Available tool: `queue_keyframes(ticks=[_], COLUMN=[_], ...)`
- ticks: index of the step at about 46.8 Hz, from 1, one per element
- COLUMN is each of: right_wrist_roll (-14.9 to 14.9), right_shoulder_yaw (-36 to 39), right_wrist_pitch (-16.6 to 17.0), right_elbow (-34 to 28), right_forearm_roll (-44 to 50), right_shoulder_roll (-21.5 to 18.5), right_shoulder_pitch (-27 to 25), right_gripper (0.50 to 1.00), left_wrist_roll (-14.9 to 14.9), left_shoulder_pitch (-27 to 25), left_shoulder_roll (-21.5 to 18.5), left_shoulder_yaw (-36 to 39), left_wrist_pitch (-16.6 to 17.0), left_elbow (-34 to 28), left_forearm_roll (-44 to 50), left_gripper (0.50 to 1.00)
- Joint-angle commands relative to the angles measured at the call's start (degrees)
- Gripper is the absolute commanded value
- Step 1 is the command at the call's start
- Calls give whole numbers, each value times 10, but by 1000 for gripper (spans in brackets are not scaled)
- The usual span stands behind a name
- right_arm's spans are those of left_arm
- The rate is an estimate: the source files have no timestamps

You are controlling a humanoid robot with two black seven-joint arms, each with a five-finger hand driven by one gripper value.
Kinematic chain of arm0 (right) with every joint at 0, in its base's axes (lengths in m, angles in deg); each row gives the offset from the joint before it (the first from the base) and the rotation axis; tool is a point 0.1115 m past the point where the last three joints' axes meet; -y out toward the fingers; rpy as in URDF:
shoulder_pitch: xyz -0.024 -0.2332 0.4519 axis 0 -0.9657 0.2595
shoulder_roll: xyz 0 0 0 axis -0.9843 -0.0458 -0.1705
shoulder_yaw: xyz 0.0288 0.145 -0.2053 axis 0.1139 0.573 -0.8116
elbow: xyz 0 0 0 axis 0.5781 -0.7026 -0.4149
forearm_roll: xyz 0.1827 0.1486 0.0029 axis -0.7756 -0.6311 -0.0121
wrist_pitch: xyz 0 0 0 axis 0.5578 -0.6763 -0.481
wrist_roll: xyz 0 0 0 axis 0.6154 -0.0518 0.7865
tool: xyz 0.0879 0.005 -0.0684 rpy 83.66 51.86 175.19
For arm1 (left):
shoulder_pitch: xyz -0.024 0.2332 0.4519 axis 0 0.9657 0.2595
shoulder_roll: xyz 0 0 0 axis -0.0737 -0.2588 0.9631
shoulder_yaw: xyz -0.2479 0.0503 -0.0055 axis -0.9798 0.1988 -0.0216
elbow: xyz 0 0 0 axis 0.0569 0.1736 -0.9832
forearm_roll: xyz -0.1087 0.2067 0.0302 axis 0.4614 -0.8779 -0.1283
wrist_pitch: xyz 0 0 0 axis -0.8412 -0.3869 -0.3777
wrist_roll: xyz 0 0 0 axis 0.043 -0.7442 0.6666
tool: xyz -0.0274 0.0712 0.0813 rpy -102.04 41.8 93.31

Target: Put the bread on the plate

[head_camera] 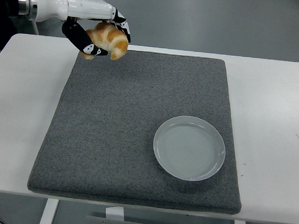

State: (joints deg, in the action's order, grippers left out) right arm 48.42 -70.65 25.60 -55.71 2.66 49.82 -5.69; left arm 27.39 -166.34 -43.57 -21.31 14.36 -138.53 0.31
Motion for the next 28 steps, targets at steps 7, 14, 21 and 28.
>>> queue_keyframes(ticks=[7,14,21,28], right_wrist_roll=[0,0,0,0], right_shoulder_yaw=[0,0,0,0], right_wrist_pitch=[0,0,0,0], right_elbow=[0,0,0,0], right_forearm_roll=[0,0,0,0], right_shoulder_roll=[0,0,0,0], right_shoulder_pitch=[0,0,0,0], right_gripper=[930,930,930,930], left_wrist_roll=[1,7,8,20], left_shoulder_pitch=[-16,-26,-32,-31], left_shoulder_roll=[28,63,102,148], left_shoulder_yaw=[-30,-51,-52,-52], left_wrist_pitch=[0,-2,-1,0], left_elbow=[21,35,36,40], left_forearm_roll=[18,21,32,37], left_gripper=[500,500,500,500])
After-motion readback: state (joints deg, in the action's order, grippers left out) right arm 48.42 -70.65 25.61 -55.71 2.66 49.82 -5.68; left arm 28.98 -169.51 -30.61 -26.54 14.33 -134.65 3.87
